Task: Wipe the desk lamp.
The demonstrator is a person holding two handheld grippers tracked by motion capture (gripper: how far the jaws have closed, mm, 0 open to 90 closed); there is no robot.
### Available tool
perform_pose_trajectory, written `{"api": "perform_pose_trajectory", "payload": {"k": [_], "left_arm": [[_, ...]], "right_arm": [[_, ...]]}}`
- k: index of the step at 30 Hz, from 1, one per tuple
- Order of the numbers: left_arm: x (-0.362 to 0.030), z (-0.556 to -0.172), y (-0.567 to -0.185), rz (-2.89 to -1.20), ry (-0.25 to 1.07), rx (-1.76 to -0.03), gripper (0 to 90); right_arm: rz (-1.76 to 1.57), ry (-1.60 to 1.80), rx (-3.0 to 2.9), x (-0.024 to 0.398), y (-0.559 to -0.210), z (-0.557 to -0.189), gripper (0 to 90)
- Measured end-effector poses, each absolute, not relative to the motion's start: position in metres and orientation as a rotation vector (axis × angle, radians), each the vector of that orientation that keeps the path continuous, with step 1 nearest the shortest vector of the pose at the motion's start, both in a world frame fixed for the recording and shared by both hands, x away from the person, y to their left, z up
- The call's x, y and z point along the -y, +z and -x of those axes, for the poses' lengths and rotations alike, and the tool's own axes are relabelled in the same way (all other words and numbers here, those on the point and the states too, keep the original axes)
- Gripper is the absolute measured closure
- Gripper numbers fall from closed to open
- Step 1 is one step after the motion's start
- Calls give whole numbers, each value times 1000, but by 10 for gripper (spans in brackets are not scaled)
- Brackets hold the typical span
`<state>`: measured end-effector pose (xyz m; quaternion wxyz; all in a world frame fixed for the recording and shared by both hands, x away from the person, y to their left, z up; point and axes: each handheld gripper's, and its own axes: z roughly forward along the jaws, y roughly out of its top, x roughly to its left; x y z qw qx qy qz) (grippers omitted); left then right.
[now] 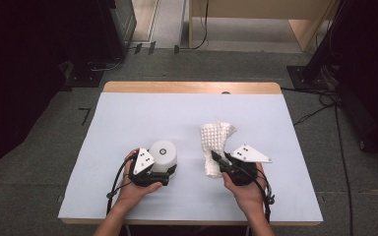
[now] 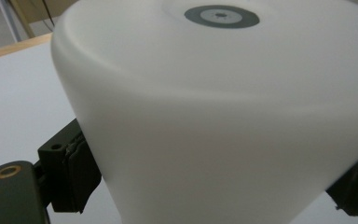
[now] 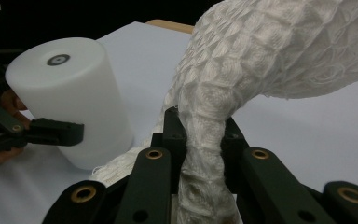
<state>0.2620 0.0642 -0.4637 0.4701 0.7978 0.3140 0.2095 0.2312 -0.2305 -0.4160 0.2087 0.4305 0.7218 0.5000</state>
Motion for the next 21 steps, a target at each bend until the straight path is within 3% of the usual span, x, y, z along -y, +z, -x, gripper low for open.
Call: {"api": "perform_pose_trajectory", "payload": {"k": [10,14,21], "left_arm": [[-45,-252,-461,-2039,498,-688,85],[-41,-250,-459,-2034,489,-673,85],[-44,-248,-456,-2031,473,-657,85]], "right_arm": [[-1031,1534,-2145,183,-382,-231,785],[-996,1466,-2203,163,-388,-233,782],[-1045,1458,-2185,168,-395,-235,783]]}}
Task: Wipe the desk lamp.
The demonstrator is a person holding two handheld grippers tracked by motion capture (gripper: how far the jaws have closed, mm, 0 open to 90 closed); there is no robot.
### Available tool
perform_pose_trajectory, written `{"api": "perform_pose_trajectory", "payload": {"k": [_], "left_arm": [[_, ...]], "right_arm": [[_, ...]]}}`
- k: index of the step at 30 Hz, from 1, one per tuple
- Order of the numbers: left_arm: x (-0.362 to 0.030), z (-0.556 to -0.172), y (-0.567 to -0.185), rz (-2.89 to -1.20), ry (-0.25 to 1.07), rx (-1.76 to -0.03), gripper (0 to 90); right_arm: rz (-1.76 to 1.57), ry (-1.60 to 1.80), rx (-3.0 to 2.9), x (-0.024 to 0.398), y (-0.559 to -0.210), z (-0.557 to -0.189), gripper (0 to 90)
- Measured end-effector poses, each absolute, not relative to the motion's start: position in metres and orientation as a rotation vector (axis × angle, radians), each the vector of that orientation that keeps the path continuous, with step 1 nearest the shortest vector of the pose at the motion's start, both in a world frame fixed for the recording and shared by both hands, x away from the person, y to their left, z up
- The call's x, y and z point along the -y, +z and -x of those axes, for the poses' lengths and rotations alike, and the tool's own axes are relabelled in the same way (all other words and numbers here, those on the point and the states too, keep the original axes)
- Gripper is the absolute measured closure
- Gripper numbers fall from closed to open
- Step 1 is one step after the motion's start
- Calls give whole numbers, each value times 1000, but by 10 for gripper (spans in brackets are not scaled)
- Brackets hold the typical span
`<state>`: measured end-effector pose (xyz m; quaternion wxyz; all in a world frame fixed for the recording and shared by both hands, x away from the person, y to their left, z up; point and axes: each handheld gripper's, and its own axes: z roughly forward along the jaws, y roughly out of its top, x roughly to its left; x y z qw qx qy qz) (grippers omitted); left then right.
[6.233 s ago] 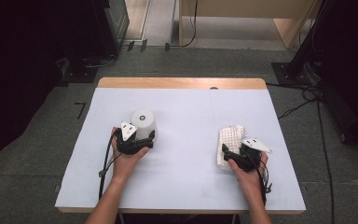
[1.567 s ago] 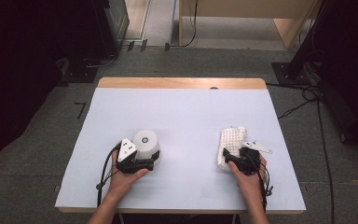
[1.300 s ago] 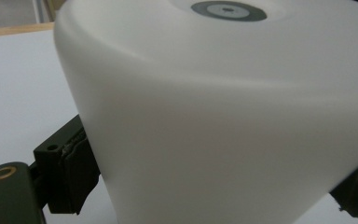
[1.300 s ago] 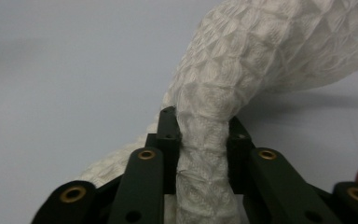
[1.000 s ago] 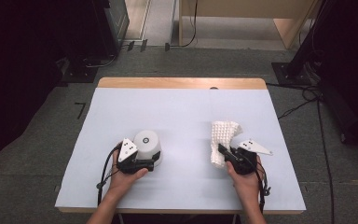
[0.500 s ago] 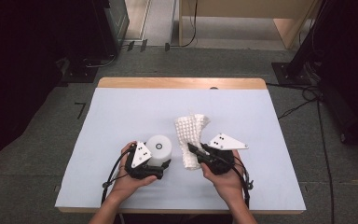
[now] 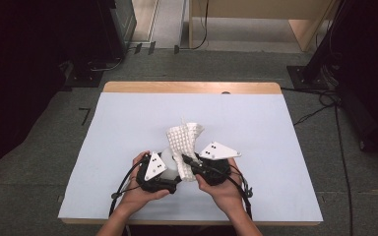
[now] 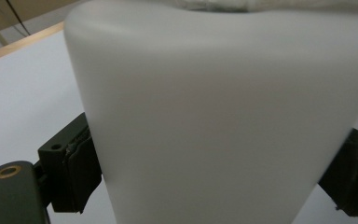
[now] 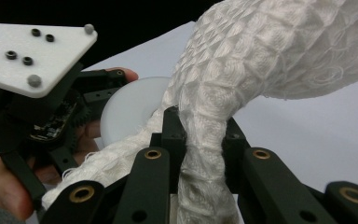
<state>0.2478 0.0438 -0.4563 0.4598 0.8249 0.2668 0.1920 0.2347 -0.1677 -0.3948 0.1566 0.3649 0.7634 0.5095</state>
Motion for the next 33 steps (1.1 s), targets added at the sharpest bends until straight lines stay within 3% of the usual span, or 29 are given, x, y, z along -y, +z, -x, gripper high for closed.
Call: {"api": "perform_pose_trajectory", "payload": {"k": [21,29,33], "left_arm": [[-28,-251,-459,-2073,471,-593,86],[-24,-248,-459,-2086,499,-576,86],[-23,-248,-460,-2086,503,-569,86]], "right_arm": [[-1197,1402,-2143,205,-410,-247,781],[-1076,981,-1974,212,-405,-242,781],[-1034,1005,-2043,205,-407,-241,781]]}}
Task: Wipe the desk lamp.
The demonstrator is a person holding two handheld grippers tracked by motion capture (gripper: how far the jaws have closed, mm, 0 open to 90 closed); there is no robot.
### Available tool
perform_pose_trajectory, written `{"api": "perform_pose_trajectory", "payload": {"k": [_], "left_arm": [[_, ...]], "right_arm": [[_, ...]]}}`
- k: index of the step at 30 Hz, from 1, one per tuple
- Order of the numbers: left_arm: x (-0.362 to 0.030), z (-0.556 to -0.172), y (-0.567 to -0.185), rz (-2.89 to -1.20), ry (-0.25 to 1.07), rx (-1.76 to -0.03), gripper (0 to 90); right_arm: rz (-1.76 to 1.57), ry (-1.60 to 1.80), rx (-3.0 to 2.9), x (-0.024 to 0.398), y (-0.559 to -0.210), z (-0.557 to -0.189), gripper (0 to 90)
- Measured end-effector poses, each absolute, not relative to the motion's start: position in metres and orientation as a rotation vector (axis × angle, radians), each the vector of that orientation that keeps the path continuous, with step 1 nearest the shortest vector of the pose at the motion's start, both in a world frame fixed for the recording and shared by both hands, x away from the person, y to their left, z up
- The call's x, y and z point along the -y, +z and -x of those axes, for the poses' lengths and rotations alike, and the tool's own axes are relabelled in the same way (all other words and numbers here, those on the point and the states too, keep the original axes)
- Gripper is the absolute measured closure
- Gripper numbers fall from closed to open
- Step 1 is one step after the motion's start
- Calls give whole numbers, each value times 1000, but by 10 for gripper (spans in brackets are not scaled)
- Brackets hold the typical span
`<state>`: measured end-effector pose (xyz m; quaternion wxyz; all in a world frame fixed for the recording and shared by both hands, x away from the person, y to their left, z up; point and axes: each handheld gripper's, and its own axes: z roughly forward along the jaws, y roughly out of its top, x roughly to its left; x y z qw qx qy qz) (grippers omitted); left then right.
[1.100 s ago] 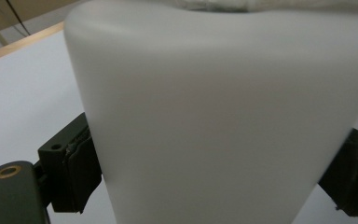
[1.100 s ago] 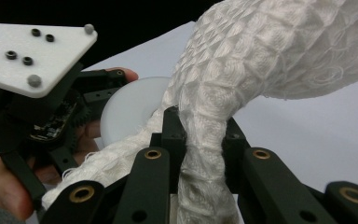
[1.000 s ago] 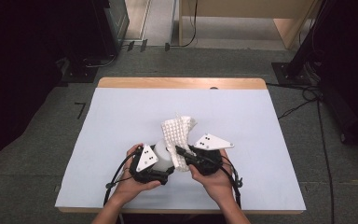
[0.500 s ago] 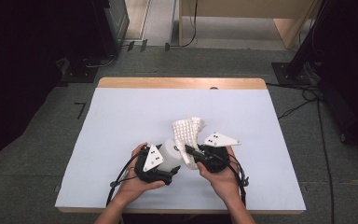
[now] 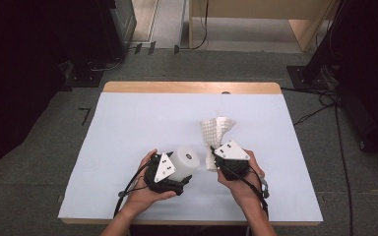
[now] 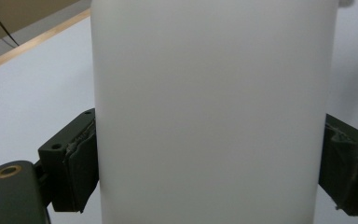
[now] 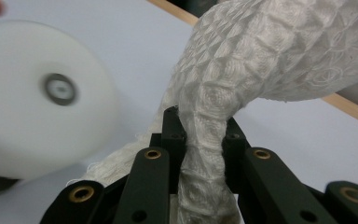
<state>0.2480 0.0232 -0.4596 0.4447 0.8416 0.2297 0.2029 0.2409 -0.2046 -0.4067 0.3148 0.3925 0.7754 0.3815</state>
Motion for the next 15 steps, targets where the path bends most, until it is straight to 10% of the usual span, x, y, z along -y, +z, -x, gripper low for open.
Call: {"api": "perform_pose_trajectory", "payload": {"k": [15], "left_arm": [[-20,-245,-459,-2114,537,-526,87]], "right_arm": [[-995,1434,-2215,188,-397,-235,780]]}}
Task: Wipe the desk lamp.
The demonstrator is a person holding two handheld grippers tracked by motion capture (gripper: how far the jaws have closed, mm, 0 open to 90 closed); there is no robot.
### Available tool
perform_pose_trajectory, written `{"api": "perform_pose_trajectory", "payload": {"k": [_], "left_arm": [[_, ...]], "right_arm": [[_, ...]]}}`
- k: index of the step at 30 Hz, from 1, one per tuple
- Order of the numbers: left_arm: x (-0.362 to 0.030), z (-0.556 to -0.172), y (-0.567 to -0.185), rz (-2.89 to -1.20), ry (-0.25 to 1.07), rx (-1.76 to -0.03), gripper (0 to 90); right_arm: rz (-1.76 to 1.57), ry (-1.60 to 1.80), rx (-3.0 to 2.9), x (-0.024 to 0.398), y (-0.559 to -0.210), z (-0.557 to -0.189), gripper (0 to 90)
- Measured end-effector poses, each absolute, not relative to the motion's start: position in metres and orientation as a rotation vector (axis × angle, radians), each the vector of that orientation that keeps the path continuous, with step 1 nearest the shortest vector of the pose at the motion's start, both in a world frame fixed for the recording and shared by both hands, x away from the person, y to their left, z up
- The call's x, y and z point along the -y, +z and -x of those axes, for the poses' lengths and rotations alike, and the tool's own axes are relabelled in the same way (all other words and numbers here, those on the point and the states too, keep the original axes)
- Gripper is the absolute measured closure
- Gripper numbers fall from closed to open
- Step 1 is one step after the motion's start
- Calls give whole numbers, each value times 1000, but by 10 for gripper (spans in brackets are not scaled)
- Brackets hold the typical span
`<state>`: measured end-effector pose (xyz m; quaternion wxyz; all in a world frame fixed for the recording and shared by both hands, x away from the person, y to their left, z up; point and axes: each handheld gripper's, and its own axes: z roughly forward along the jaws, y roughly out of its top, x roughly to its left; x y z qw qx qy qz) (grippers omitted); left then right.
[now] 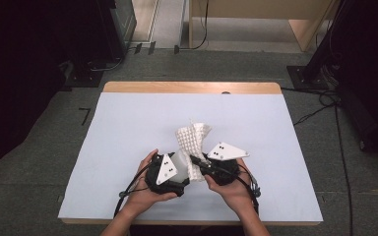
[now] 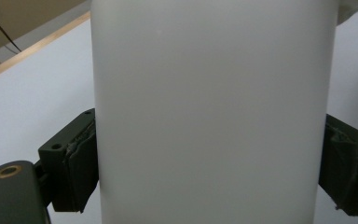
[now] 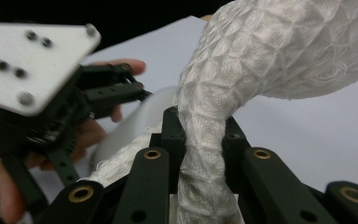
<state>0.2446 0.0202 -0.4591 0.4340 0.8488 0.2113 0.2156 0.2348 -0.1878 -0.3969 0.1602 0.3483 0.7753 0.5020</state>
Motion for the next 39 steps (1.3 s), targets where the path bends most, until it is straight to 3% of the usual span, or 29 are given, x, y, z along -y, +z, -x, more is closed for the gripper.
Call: {"api": "perform_pose_trajectory", "payload": {"k": [5,12,23,30,39], "left_arm": [[-17,-241,-460,-2118,570,-501,87],[-19,-244,-461,-2104,542,-510,87],[-21,-243,-461,-2107,543,-499,88],[-23,-246,-460,-2101,519,-526,87],[-25,-244,-460,-2102,520,-513,88]], "right_arm": [[-1029,1537,-2198,190,-396,-236,778],[-1142,1404,-2199,199,-418,-250,781],[-993,1572,-2233,188,-402,-238,785],[-1146,1402,-2186,199,-420,-249,786],[-957,1606,-2236,189,-407,-239,787]]}}
